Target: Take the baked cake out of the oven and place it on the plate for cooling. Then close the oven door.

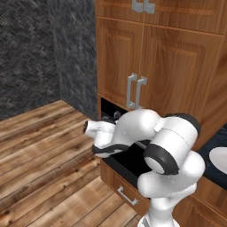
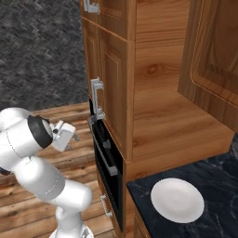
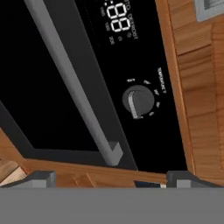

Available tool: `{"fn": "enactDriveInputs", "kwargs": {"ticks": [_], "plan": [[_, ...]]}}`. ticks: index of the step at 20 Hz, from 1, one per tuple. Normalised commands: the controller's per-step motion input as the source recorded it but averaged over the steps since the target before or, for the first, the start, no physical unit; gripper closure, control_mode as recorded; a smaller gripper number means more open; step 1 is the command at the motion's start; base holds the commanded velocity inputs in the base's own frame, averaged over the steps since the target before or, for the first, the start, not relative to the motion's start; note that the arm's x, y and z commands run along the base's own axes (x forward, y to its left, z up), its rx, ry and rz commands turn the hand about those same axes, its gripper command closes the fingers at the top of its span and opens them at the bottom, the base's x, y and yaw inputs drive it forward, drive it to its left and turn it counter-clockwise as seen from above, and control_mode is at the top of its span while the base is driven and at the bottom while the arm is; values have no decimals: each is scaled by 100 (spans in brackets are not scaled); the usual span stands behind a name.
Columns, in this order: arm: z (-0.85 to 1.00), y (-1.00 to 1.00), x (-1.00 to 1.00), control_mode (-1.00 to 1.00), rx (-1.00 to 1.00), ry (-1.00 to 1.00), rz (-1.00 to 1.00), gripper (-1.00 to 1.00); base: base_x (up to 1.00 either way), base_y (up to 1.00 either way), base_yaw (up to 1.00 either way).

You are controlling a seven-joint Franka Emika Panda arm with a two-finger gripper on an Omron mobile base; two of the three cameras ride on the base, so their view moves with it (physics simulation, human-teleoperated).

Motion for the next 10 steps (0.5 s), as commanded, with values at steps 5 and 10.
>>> {"fn": "enactDriveInputs", "kwargs": {"ticks": [5, 10], "plan": [[-24, -32, 18, -100, -2, 0, 0, -100, 0, 0, 0], [-23, -30, 28, -100, -4, 0, 0, -100, 0, 0, 0]]}}
